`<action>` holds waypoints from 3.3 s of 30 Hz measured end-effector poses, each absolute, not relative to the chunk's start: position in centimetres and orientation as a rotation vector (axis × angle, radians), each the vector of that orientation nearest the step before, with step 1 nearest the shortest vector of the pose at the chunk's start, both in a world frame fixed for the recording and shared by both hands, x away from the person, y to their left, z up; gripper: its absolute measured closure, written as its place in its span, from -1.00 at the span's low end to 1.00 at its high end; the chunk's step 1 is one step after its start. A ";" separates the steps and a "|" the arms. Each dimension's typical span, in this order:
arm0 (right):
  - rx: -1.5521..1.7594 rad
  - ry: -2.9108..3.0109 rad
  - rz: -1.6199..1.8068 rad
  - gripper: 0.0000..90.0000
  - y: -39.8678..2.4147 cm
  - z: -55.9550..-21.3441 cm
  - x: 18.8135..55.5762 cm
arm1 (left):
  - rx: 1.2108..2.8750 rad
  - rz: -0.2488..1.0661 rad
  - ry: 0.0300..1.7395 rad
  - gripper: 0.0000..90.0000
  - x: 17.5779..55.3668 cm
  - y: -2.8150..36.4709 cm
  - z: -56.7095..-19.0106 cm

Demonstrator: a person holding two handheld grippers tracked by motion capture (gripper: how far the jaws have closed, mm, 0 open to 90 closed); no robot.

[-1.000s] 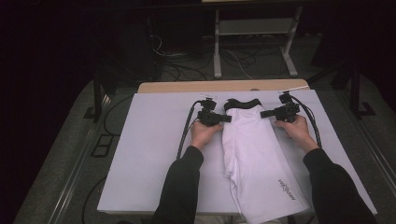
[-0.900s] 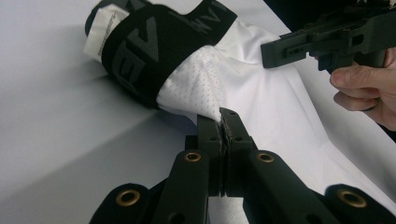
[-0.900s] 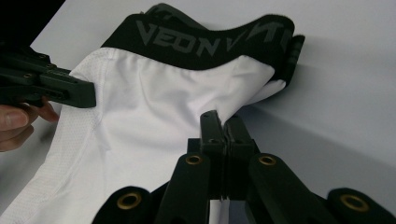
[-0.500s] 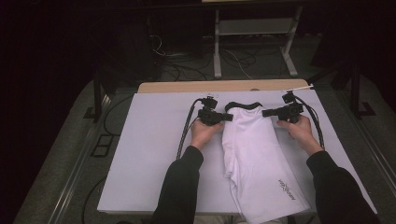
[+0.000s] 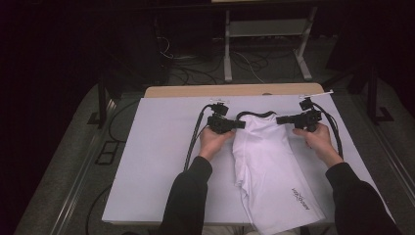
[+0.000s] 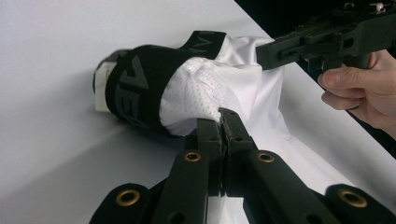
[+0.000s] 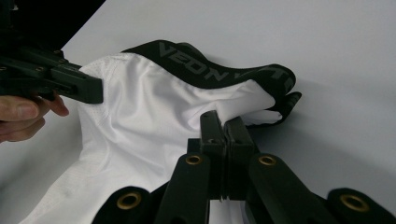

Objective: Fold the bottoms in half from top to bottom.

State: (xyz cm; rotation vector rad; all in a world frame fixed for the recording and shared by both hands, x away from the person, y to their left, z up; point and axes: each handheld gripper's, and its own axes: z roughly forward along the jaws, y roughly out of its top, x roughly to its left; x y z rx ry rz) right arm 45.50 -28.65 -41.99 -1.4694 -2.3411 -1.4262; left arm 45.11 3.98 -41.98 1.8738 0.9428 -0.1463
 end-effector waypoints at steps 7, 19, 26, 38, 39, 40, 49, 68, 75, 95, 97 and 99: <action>-1.431 -2.346 -1.457 0.94 -28.9 -41.2 44.2 | 1.871 -0.140 0.919 0.95 43.7 4.2 -41.5; -1.405 -2.353 -1.471 0.94 -29.4 -41.1 42.4 | 1.856 -0.159 0.873 0.95 41.5 4.1 -41.3; -1.400 -2.348 -1.471 0.94 -29.5 -41.3 41.6 | 1.846 -0.179 0.867 0.95 40.5 4.1 -41.0; -1.382 -2.370 -1.465 0.94 -29.8 -41.0 39.8 | 1.839 -0.241 0.839 0.95 38.8 3.7 -40.0; -1.383 -2.369 -1.456 0.94 -29.8 -41.1 39.7 | 1.840 -0.246 0.835 0.95 38.6 3.6 -39.9; -1.379 -2.375 -1.455 0.94 -29.8 -41.1 39.5 | 1.840 -0.249 0.835 0.95 38.5 3.6 -39.9; -1.373 -2.378 -1.440 0.94 -30.3 -41.1 38.0 | 1.807 -0.329 0.801 0.95 36.9 2.8 -39.6; -1.336 -2.366 -1.439 0.94 -30.8 -41.1 35.0 | 1.779 -0.434 0.734 0.95 33.5 2.1 -40.0; -1.334 -2.376 -1.420 0.94 -30.9 -41.4 34.3 | 1.751 -0.472 0.740 0.95 32.5 2.1 -41.1; -1.312 -2.424 -1.311 0.94 -30.5 -42.6 33.0 | 1.750 -0.566 0.798 0.95 30.6 2.4 -44.9; -1.310 -2.423 -1.306 0.94 -30.6 -42.6 32.9 | 1.755 -0.566 0.796 0.95 30.5 2.3 -45.0; -1.311 -2.421 -1.299 0.94 -30.6 -42.7 32.8 | 1.764 -0.570 0.796 0.95 30.4 2.3 -45.1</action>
